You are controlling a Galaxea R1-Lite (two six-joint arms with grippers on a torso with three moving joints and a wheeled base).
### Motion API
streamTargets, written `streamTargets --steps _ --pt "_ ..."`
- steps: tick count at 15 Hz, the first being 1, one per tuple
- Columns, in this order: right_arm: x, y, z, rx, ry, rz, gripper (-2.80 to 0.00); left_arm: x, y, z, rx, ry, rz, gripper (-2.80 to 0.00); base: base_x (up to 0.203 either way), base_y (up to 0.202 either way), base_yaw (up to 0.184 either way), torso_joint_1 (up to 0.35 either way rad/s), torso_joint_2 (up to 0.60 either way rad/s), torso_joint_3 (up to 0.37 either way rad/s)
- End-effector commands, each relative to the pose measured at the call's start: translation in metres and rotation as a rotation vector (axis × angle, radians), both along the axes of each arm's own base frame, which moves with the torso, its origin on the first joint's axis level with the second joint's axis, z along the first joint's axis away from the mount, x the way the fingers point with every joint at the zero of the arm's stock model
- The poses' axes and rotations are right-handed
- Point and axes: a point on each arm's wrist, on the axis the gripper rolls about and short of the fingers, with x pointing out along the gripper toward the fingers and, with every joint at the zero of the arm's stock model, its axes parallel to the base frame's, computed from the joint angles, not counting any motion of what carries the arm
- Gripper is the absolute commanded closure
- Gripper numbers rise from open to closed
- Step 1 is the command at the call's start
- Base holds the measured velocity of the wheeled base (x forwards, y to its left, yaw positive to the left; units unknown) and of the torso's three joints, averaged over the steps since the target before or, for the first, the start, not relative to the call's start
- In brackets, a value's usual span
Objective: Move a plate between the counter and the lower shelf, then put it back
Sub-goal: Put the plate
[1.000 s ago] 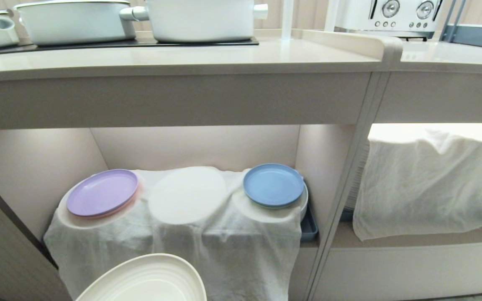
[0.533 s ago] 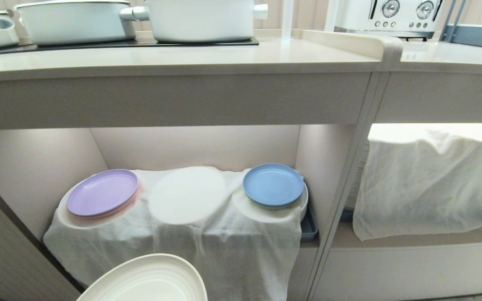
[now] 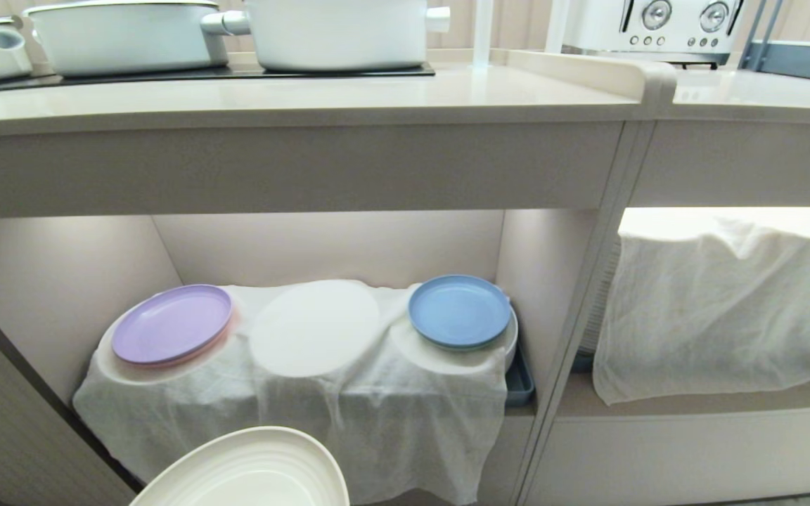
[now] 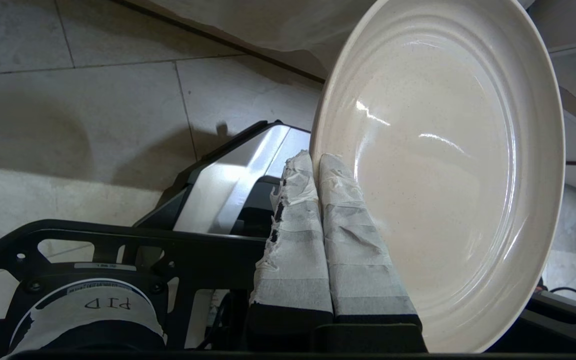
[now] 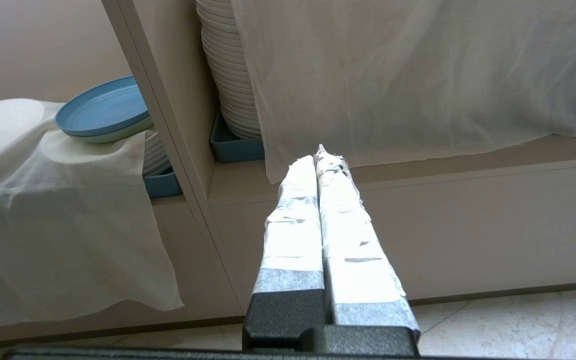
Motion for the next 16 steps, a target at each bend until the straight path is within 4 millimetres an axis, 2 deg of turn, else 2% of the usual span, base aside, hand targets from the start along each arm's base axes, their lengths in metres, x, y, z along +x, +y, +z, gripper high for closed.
streamTargets --steps 1,4,8,16 --pt "0.0001 -0.0001 0.0001 0.000 0.001 0.001 0.00 0.0003 -0.0001 -0.0005 -0.002 0.009 0.002 0.00 0.000 0.000 0.000 0.000 0.00 0.000" --pt "0.0001 0.0000 0.0001 0.000 0.001 0.000 0.00 0.0003 -0.0001 -0.0005 -0.002 0.009 0.002 0.00 0.000 0.000 0.000 0.000 0.00 0.000" --pt "0.0001 0.0000 0.0001 -0.001 0.001 0.000 0.00 0.0004 -0.0001 -0.0004 -0.004 0.008 0.002 0.00 0.000 0.000 0.000 0.048 -0.20 -0.235" --pt "0.0001 0.0000 0.0001 -0.001 0.001 0.000 0.00 0.0006 -0.0002 -0.0005 -0.004 0.009 0.000 0.00 0.000 0.000 0.000 0.180 -0.50 -0.279"
